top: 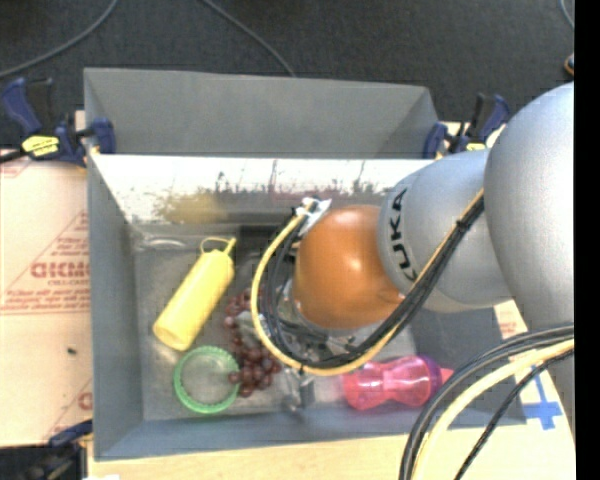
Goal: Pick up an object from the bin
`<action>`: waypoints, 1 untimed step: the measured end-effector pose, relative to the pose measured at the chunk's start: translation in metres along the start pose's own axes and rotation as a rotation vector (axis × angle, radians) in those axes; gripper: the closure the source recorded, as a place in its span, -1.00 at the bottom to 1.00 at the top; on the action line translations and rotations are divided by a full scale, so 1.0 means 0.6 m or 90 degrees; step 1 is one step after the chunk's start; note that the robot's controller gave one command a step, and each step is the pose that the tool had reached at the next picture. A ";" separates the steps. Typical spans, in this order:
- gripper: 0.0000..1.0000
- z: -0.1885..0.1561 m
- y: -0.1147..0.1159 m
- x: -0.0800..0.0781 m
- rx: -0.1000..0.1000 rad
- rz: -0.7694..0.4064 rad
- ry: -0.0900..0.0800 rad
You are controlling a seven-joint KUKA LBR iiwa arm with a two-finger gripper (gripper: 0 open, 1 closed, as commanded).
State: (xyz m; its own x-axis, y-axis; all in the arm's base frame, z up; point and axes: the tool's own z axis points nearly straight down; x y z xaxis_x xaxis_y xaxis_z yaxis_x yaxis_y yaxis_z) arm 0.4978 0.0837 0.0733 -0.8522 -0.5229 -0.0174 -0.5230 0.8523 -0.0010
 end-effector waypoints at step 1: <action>1.00 -0.007 -0.002 -0.010 0.003 0.001 -0.013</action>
Offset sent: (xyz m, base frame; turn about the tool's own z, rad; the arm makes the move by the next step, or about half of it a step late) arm 0.0000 0.0000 0.0000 0.0000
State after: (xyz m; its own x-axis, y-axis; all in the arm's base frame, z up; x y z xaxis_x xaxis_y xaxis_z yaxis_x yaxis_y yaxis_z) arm 0.5037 0.0859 0.0775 -0.8525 -0.5213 -0.0383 -0.5215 0.8532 -0.0064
